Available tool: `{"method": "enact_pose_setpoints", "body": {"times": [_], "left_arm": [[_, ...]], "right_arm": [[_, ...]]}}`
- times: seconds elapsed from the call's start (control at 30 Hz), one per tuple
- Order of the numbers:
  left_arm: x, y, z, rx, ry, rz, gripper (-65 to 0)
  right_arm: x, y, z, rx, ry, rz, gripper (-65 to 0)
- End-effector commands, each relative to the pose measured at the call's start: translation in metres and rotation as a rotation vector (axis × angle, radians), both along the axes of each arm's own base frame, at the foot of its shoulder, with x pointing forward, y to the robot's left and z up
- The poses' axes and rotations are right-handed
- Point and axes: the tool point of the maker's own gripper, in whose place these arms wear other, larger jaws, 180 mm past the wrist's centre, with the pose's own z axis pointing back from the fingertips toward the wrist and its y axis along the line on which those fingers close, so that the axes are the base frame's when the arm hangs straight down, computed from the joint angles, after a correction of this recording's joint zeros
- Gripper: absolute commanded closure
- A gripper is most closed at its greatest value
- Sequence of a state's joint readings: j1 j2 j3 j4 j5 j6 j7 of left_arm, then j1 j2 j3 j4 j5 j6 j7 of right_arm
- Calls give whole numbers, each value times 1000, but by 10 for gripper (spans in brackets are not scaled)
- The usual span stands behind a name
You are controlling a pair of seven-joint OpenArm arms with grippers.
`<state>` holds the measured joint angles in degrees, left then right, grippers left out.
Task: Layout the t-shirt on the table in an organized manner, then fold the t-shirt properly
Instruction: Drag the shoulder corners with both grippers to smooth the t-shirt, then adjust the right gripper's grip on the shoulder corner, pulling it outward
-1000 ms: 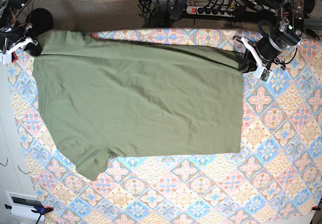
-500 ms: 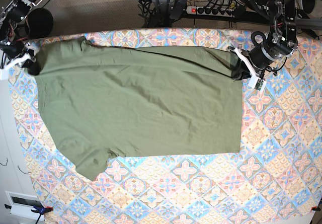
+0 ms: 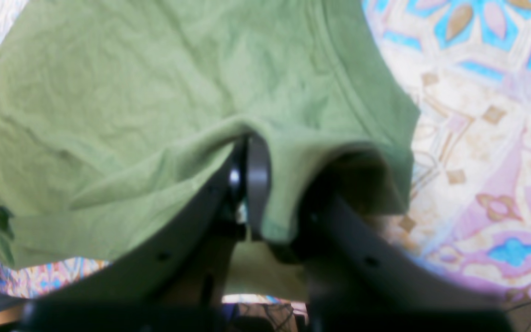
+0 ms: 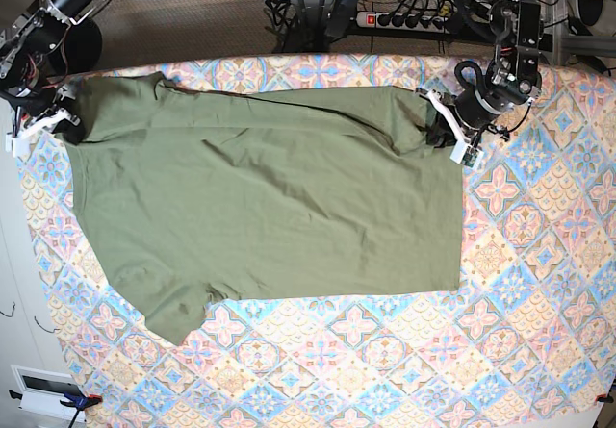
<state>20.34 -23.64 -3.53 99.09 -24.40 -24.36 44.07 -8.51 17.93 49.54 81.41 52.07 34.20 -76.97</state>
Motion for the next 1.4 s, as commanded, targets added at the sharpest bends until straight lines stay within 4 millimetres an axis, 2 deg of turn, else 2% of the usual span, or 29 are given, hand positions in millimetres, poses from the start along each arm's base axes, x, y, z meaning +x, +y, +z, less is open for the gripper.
{"method": "enact_pose_setpoints", "body": {"times": [0.0,0.13,0.3,0.43,0.57,0.7,1.2,1.27,1.37], "left_arm": [[9,-2,12,-19,-52,-6,0],[8,2,12,-9,-45,-7,0],[3,10,11,15,-34,-15,0],[1,9,15,21,-43,-24,0],[-2,25,24,49,-60,0,0],[0,32,25,60,-65,16,0],[-6,33,20,62,-46,18,0],[-7,33,20,62,-44,18,-12],[-8,32,19,60,-42,17,-76]], "right_arm": [[13,-8,19,-26,-67,-3,-7],[27,-9,27,-26,-108,-7,-7],[29,-11,31,-31,-133,-20,-7],[28,-12,29,-39,-122,-21,-7],[25,-16,26,-57,-101,-27,-7],[28,-16,28,-59,-119,-33,-7],[27,-15,26,-59,-112,-29,-13],[26,-15,27,-61,-111,-28,-35],[26,-15,28,-66,-113,-26,-110]]}}
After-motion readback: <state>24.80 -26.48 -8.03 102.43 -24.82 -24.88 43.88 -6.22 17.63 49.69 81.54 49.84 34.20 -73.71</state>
